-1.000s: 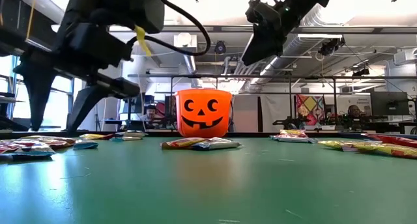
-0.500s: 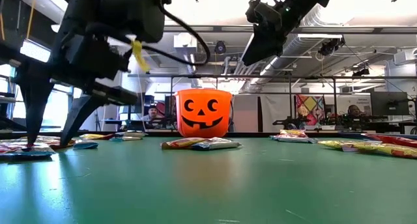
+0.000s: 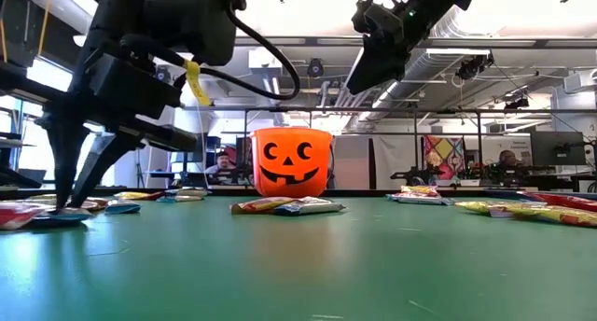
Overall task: Sort candy by brand, put in halloween buckets
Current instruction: Put the red candy into the orange bucket
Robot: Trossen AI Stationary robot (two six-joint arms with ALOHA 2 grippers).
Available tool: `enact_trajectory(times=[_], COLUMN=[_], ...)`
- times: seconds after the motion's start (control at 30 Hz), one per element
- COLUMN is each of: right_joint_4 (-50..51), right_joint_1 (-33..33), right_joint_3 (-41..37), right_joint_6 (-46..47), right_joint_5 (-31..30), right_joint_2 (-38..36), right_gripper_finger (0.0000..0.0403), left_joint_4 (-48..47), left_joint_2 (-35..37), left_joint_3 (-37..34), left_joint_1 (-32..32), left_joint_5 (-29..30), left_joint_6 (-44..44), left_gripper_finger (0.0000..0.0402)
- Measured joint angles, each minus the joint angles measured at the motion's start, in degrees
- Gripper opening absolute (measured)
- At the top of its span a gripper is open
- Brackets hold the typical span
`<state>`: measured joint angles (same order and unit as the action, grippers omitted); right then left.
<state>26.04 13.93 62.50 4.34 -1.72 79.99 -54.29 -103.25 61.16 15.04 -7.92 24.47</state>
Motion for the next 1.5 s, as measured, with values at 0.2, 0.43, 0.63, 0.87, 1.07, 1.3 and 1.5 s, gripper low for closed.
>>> enact_trajectory(times=[0.2, 0.43, 0.63, 0.87, 1.07, 1.3, 1.5], right_joint_4=[0.0, 0.28, 1.16, 1.16, 1.12, 0.73, -0.5], right_joint_1=[0.1, 0.33, 0.33, 0.33, 0.33, 0.33, 0.33], right_joint_3=[0.0, 0.0, 0.0, 0.0, 0.0, 0.0, 0.0], right_joint_6=[-0.55, -0.99, -1.01, -0.9, -0.33, 0.94, 3.0], right_joint_5=[-0.02, -0.02, -0.02, -0.04, -1.33, -2.87, -4.3], right_joint_2=[0.0, 0.0, 0.0, 0.0, 0.0, 0.0, 0.0], right_gripper_finger=[0.011, 0.011, 0.011, 0.011, 0.011, 0.011, 0.011], left_joint_4=[-1.99, -2.95, -3.03, -3.37, -3.36, -1.76, 2.74], left_joint_2=[-0.1, 1.18, 4.0, 7.93, 11.82, 16.37, 19.26], left_joint_3=[1.65, 4.13, 7.3, 9.24, 9.4, 9.4, 9.44], left_joint_1=[-1.33, -4.99, -9.86, -16.61, -21.89, -27.99, -34.45], left_joint_5=[1.22, 1.79, -0.83, -4.86, -7.84, -10.08, -11.46], left_joint_6=[0.74, 0.44, -2.01, -5.85, -8.79, -13.92, -18.71], left_gripper_finger=[0.0002, 0.0, 0.0, 0.0, 0.0, 0.0, 0.0])
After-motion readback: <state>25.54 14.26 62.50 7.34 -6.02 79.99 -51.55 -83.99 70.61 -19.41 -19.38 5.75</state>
